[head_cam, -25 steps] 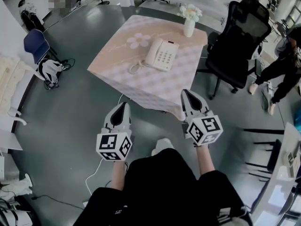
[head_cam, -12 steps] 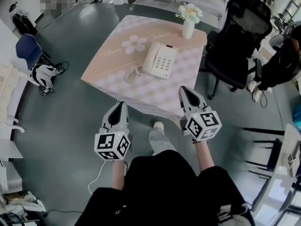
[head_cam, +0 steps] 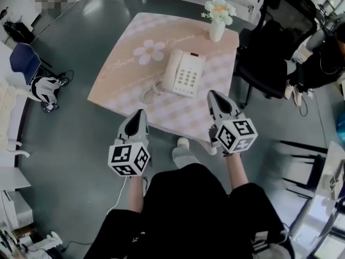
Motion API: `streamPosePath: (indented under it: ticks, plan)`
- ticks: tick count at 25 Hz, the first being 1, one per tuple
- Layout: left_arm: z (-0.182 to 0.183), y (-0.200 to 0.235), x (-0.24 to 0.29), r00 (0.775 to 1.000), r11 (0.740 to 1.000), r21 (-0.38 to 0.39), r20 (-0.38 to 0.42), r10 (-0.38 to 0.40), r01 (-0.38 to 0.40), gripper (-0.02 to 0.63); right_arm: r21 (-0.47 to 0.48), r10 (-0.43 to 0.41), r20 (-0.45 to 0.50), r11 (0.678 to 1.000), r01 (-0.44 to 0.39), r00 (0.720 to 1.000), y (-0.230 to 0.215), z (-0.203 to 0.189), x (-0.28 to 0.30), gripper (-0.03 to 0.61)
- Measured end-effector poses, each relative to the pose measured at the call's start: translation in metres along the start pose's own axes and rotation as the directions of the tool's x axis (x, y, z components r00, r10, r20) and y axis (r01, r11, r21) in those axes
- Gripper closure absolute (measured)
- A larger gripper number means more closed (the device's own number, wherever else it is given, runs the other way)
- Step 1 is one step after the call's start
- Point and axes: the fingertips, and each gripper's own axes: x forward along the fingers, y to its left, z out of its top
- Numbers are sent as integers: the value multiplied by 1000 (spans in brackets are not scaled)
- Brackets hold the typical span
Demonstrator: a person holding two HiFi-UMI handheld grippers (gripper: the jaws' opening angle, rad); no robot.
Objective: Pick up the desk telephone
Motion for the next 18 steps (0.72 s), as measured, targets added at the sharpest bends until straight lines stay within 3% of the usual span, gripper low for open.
streamPosePath:
  ticks: [18]
  plan:
    - [-1,1,117,983,991,-3,-126,-133,134,615,124,-98,-48,987,104,994,-72,-3,55,586]
